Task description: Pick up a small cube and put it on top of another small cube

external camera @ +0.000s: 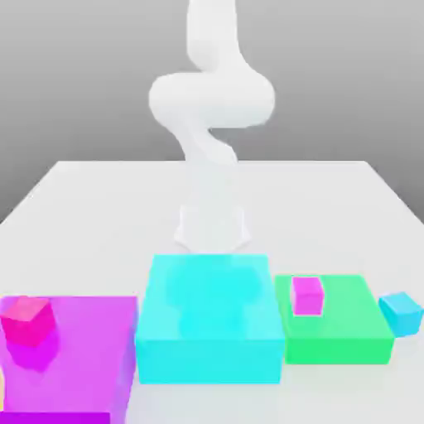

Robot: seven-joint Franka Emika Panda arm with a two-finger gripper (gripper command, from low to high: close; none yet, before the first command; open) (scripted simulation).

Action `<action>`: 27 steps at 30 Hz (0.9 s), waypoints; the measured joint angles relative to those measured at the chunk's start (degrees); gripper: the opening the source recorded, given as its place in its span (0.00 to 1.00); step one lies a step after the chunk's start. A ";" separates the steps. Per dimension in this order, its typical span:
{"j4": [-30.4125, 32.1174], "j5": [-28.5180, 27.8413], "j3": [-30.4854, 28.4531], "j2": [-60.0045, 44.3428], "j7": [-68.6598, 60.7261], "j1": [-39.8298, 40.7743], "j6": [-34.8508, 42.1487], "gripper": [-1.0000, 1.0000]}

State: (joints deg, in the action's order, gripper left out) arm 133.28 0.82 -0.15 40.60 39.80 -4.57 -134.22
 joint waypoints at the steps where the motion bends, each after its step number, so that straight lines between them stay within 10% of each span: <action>1: 0.65 0.39 0.00 -2.26 -2.62 -1.91 -1.05 0.50; 16: 9.63 3.68 6.51 -33.58 -37.56 -22.99 -15.62 0.50; 27: 13.37 -8.22 8.11 -56.55 -46.62 -34.26 -28.23 0.50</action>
State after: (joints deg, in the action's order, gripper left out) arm 146.65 -7.40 7.96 -15.96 -6.82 -38.83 -162.45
